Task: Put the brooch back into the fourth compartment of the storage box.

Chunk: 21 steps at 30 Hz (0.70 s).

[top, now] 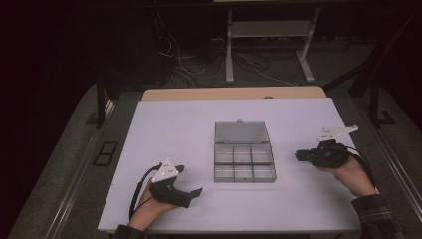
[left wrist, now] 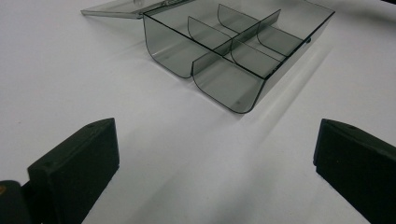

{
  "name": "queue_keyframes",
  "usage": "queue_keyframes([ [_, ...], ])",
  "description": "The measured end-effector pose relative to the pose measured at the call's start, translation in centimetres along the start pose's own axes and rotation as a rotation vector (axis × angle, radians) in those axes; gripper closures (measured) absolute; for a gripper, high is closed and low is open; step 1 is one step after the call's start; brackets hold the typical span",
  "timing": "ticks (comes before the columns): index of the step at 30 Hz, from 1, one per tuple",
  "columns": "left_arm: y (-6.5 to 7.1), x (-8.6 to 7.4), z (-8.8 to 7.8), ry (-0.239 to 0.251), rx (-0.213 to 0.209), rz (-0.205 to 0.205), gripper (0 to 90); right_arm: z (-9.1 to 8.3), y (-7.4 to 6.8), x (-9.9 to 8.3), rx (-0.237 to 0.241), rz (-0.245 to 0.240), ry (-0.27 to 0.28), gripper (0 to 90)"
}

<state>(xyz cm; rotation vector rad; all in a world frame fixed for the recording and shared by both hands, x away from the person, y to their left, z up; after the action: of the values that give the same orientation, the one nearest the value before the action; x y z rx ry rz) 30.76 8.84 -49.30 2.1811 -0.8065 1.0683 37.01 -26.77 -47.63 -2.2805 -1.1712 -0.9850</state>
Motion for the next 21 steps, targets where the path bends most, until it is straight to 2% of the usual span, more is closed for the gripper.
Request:
queue_keyframes([
  [8,0.0,0.0,0.0,0.0,0.004,0.006,0.0,0.0,-0.8,1.3,0.023,-0.011,0.025,80.0],
  [21,0.1,0.0,0.0,0.001,0.003,0.004,0.0,1.3,-2.7,3.6,0.066,-0.052,0.041,80.0],
])
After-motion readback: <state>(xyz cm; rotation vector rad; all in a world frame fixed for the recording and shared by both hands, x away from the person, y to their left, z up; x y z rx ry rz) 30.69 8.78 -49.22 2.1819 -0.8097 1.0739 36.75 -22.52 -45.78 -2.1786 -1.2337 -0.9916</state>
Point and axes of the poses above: each handheld gripper's, and its own axes: z roughly forward along the jaws, x roughly out of its top, y roughly to its right, the point moved 10 cm from there along z, roughly forward along the jaws, and after that the axes turned 8 degrees about -z, right-handed, at the moved point
